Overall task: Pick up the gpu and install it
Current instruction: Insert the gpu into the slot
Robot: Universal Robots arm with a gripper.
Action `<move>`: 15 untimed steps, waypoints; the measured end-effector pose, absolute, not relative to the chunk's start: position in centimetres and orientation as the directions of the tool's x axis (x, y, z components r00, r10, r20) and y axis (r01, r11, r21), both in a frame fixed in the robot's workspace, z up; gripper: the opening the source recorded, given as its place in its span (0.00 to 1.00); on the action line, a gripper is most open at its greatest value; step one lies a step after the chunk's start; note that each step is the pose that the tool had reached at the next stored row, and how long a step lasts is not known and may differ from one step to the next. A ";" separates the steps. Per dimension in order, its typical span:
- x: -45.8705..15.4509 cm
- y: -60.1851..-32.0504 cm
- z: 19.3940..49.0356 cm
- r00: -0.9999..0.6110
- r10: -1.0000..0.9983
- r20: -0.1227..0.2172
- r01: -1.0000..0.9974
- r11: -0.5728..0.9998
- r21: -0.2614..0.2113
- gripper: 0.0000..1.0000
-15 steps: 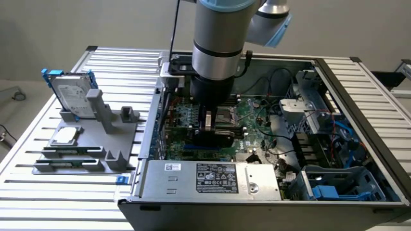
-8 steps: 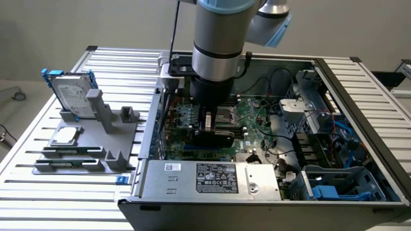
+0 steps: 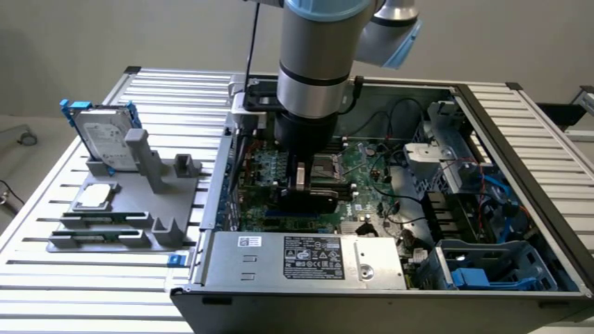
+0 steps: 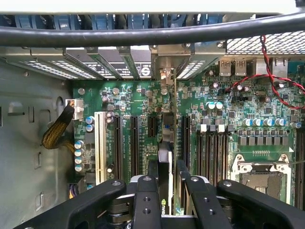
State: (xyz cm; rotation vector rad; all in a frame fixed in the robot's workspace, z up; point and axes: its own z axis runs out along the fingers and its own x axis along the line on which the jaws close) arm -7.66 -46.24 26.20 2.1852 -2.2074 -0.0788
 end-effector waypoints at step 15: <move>-8.0 -46.2 26.8 -0.010 -1.000 -0.006 -0.998 0.010 0.063 0.26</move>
